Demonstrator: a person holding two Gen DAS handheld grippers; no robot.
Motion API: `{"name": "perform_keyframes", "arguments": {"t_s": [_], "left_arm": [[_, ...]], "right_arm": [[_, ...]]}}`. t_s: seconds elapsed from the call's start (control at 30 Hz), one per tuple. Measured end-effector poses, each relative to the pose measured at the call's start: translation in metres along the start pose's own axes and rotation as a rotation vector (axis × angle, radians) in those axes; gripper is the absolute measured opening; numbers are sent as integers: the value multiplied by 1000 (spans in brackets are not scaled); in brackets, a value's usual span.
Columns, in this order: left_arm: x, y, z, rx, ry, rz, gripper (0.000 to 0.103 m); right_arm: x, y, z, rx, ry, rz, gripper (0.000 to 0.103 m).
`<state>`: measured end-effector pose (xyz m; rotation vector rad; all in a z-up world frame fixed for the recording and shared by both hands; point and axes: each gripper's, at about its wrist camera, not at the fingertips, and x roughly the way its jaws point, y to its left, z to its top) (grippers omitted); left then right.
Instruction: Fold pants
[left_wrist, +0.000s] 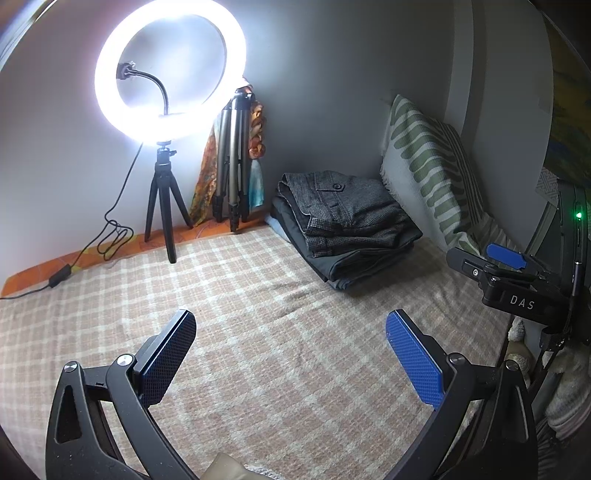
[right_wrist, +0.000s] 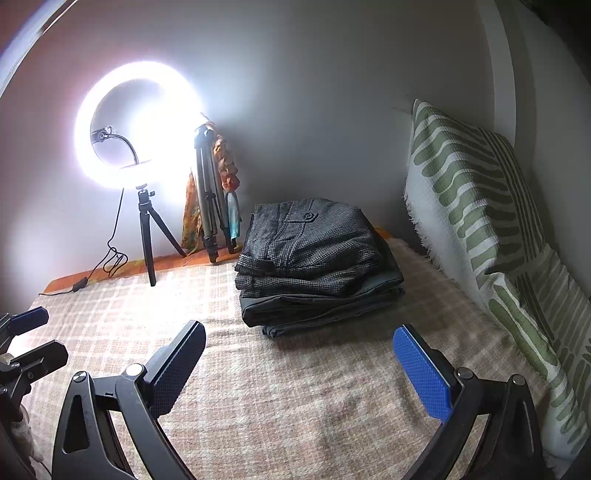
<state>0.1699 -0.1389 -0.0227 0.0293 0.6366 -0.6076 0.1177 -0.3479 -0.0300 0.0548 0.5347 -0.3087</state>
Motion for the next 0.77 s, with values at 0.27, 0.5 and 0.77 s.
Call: {"name": "perform_keyframes", "arguments": {"t_s": [0.27, 0.5, 0.77], "left_arm": [[-1, 1, 0, -1, 2, -7, 102], [-3, 2, -2, 18, -22, -12, 102], [-6, 0, -5, 45, -53, -40, 102]], "right_arm": [[0, 1, 0, 0, 0, 0, 103], [0, 1, 0, 0, 1, 1, 103], [3, 7, -2, -9, 5, 9, 103]]}}
